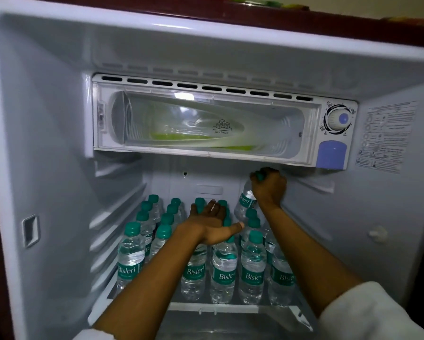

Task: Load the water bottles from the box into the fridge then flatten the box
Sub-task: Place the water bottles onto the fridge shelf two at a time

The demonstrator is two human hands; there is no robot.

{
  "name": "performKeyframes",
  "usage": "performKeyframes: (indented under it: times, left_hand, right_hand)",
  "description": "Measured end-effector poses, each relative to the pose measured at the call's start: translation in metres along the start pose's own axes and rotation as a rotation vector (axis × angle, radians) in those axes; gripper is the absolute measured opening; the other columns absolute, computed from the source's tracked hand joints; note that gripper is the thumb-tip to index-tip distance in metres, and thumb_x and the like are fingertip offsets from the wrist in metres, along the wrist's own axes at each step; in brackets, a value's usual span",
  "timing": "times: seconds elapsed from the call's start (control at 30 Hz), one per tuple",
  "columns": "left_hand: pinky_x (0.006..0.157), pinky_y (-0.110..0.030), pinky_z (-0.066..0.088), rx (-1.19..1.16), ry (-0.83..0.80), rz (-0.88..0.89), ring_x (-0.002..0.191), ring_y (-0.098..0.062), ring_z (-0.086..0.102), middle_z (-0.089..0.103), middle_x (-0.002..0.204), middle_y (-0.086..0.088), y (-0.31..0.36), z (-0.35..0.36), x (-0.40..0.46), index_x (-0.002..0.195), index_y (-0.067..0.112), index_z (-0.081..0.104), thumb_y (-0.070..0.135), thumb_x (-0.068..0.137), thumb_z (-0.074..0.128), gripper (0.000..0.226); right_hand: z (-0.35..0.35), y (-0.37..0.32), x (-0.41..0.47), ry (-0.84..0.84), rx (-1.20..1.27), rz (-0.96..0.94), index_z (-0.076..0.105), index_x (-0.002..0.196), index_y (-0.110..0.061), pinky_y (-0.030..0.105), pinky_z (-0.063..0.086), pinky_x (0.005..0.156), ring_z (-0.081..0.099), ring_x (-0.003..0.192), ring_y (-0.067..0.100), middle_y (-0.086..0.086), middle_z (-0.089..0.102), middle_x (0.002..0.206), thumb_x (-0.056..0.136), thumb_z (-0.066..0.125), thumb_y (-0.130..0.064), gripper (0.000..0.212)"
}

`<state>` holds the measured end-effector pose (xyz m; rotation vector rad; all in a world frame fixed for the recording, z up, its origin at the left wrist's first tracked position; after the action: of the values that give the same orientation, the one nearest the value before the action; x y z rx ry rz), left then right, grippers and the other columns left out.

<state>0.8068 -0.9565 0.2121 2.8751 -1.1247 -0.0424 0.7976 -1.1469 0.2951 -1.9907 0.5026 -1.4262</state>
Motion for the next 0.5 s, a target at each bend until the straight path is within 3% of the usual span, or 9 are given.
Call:
performKeyframes:
  times: [0.17,0.37,0.5]
  left_hand:
    - [0.118,-0.053,-0.01,0.017,-0.026,-0.002,0.149,-0.018,-0.012,-0.011,0.162,0.0,0.001,0.001,0.0,0.154,0.022,-0.008,0.075,0.09,0.009,0.085]
    - [0.118,-0.053,-0.009,0.021,-0.041,-0.009,0.149,-0.018,-0.01,-0.01,0.162,0.0,0.001,0.003,0.002,0.154,0.021,-0.008,0.073,0.091,0.01,0.084]
    - [0.119,-0.052,-0.009,0.014,-0.034,-0.01,0.15,-0.018,-0.008,-0.009,0.162,0.001,0.001,0.002,0.001,0.154,0.021,-0.007,0.073,0.091,0.011,0.084]
  right_hand:
    - [0.04,0.016,-0.004,-0.274,-0.104,-0.044,0.068,0.113,0.001,0.025,0.046,0.082,0.066,0.102,0.032,0.019,0.069,0.114,0.081,0.079,-0.025,0.043]
    - [0.06,0.024,-0.014,-0.476,-0.247,0.015,0.068,0.094,0.005,0.034,0.055,0.072,0.066,0.087,0.028,0.017,0.07,0.097,0.072,0.086,-0.023,0.04]
    - [0.067,0.033,-0.016,-0.538,-0.343,0.061,0.069,0.098,-0.001,0.026,0.052,0.069,0.068,0.09,0.025,0.015,0.07,0.103,0.07,0.088,-0.028,0.044]
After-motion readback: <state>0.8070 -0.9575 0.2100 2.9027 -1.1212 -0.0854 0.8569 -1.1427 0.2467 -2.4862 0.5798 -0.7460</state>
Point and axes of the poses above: each hand's wrist, its own x-axis towards the middle knuckle, its own z-axis out of the palm, y = z × x, the point moved 8 cm from there along x, towards the middle knuckle
